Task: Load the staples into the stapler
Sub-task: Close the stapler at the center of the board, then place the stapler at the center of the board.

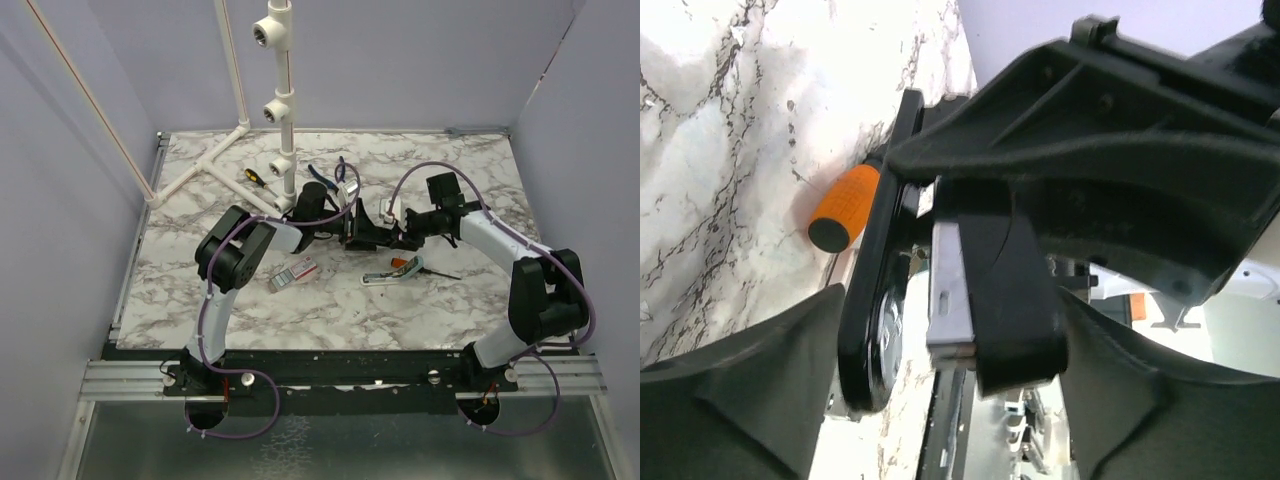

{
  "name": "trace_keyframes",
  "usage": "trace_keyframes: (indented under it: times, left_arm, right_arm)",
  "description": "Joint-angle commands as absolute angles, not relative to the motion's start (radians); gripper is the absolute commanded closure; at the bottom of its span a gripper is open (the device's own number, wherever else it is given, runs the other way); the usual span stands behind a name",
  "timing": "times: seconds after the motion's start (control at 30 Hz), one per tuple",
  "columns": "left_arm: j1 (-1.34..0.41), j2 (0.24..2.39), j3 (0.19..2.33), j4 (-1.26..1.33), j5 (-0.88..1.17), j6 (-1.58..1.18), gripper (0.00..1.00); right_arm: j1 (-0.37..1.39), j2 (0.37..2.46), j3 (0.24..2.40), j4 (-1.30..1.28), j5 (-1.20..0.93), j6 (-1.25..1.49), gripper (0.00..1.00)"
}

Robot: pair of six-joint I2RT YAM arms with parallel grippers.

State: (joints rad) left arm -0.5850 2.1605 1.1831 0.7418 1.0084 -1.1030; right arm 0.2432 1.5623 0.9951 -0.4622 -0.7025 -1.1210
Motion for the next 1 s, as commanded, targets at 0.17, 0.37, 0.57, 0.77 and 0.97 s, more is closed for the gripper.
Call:
trace_keyframes:
  times: [0.17, 0.37, 0.57, 0.77, 0.97]
  left_arm:
    - [-0.594, 2.057, 1.119, 0.664, 0.959, -0.872, 0.01]
    - [-0.601, 1.973, 1.062, 0.57, 0.878, -0.644, 0.01]
    - [-0.616, 1.918, 1.001, 0.517, 0.827, -0.48, 0.01]
    - [-0.627, 1.858, 0.983, 0.362, 0.756, -0.271, 0.01]
    - [-0.636, 1.771, 0.962, 0.194, 0.669, -0.045, 0.01]
  right_arm:
    - [0.18, 1.642, 1.132, -0.626, -0.714, -1.24, 0.96]
    - [0.137, 1.773, 1.222, -0.705, -0.721, -1.291, 0.95]
    - [0.138, 1.916, 1.366, -0.828, -0.738, -1.326, 0.94]
    - [0.14, 1.996, 1.425, -0.861, -0.714, -1.331, 0.87]
    - [0.165, 1.992, 1.375, -0.796, -0.668, -1.302, 0.74]
